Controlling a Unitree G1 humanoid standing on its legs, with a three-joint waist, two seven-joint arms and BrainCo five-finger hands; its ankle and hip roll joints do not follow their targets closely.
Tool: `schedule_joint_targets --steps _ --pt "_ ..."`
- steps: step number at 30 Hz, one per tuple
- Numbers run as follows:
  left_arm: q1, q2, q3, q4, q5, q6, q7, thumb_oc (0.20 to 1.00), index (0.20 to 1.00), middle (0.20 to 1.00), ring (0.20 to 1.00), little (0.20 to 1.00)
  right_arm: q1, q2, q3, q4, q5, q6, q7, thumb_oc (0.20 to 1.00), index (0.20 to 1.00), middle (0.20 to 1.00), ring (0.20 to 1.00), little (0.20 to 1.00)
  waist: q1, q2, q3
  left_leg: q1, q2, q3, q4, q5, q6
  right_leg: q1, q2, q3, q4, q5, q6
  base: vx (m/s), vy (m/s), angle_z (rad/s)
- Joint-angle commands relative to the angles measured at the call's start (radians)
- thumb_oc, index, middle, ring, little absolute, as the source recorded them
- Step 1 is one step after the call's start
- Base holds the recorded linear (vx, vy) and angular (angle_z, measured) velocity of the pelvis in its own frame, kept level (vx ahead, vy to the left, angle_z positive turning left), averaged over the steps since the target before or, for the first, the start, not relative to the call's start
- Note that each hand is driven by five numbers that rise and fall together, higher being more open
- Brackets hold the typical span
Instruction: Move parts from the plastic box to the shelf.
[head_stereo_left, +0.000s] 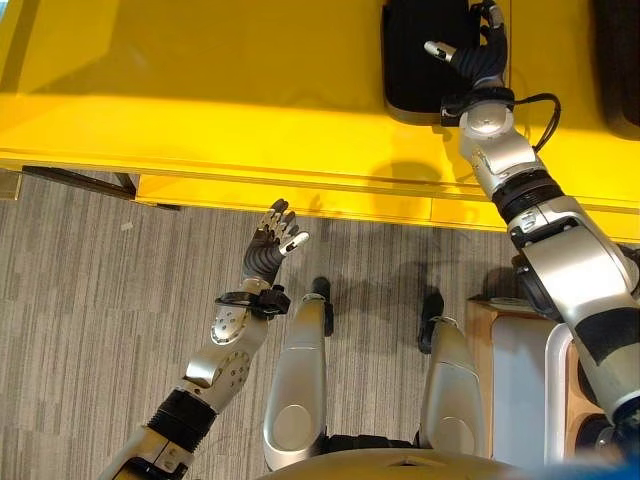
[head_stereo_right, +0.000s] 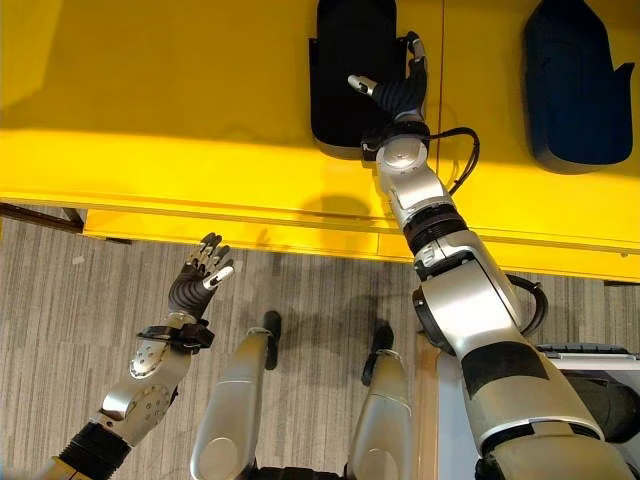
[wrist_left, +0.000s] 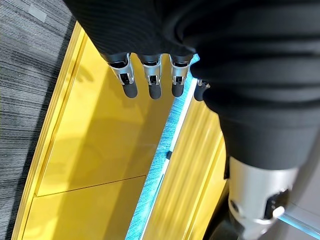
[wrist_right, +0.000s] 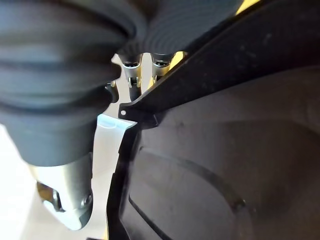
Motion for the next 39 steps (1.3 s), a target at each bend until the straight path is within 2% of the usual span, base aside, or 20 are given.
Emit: schedule_joint_targets --steps 1,24,34,39 --pt "0.007 0.018 0.015 -0.075 -0.002 -0.053 -0.006 1.0 1.0 1.0 1.0 1.0 0.013 -0.049 -0.027 -0.087 0.021 -0.073 -0.035 1.0 1.0 1.0 1.0 1.0 0.033 -0.001 -0.022 0.012 0.092 -0.092 -0.041 0.068 -0.099 0.012 -0.044 0.021 0.052 0.04 0.016 0.0 0.0 0.0" --pt "0.017 0.008 0.02 -0.069 0.005 -0.049 0.0 1.0 1.0 1.0 1.0 1.0 0.132 -0.038 -0.101 -0.258 0.015 -0.109 -0.07 1.0 1.0 1.0 1.0 1.0 0.016 -0.006 -0.03 0.018 0.096 -0.087 -0.048 0.071 -0.1 0.015 -0.043 0.026 0.046 0.043 0.017 0.0 0.0 0.0" --pt "0.035 -0.015 0.045 -0.055 0.031 -0.046 0.005 1.0 1.0 1.0 1.0 1.0 0.42 0.034 -0.15 -0.557 -0.057 -0.126 -0.052 1.0 1.0 1.0 1.0 1.0 -0.001 -0.001 -0.039 0.082 0.105 -0.081 -0.112 0.095 -0.104 0.068 -0.037 0.016 0.008 0.052 0.019 0.01 -0.014 -0.01" --pt "0.048 -0.013 0.051 -0.052 0.037 -0.039 -0.014 1.0 1.0 1.0 1.0 1.0 0.549 0.043 -0.167 -0.684 -0.112 -0.131 -0.032 1.0 1.0 1.0 1.0 1.0 -0.011 0.004 -0.062 0.143 0.116 -0.076 -0.197 0.138 -0.109 0.119 -0.024 0.001 -0.055 0.075 0.021 0.03 -0.045 -0.06"
